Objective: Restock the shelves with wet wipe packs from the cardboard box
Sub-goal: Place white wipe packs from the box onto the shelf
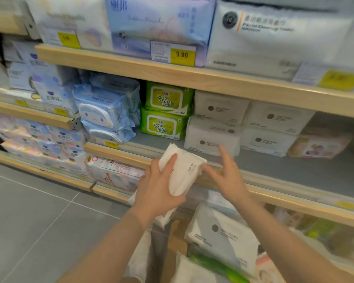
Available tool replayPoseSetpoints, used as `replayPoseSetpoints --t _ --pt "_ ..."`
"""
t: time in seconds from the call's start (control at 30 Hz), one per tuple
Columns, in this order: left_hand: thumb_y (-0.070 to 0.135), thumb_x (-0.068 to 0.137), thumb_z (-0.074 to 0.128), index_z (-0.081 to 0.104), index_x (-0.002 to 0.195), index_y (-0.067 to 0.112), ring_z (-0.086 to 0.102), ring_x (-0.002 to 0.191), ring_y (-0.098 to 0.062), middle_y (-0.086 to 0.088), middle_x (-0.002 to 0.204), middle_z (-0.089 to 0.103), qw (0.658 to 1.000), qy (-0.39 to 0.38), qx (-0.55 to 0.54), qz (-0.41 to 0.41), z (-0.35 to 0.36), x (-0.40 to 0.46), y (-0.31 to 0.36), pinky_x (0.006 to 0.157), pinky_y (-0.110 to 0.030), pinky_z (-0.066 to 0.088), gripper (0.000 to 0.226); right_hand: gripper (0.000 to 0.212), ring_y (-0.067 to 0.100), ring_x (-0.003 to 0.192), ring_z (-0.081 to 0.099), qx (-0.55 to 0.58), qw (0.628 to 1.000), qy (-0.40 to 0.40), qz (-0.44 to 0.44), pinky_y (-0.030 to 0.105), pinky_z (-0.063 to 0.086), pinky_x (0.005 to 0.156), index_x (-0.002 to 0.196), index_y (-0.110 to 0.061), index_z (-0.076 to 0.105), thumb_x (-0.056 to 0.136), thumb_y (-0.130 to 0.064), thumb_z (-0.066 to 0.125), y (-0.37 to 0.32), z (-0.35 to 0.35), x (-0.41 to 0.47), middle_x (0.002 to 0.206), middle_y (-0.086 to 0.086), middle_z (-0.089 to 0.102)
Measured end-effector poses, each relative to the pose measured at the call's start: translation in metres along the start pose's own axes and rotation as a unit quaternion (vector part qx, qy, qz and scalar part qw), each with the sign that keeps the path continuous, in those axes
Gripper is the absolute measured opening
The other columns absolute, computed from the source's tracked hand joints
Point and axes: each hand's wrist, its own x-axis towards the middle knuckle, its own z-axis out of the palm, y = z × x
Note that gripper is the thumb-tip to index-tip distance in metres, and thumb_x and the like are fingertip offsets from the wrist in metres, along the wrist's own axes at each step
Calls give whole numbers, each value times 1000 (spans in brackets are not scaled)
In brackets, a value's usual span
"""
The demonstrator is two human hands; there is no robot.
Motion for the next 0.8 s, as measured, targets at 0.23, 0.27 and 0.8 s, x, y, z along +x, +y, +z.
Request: replayPoseSetpoints --t 0.23,0.27,0.8 --pt "53 61 70 -2 146 39 34 123 -16 6 136 18 989 -3 -140 39 4 -25 55 94 -36 42 112 64 18 104 61 343 926 10 159 43 56 84 123 -27 36 76 -17 77 -20 -6 -38 120 1 57" --pt "51 59 74 -3 146 39 34 124 -12 9 137 19 984 -19 -174 43 2 -24 56 93 -32 41 117 61 17 103 61 336 930 17 148 44 55 85 119 -26 38 75 -14 78 -21 -12 -40 117 1 58" --pt "36 53 87 57 120 36 63 97 0 16 106 67 929 -260 -204 163 -45 -1 98 90 -32 52 73 88 24 92 69 135 974 -178 28 43 57 79 117 -38 30 56 -18 90 -15 -103 -86 111 7 66"
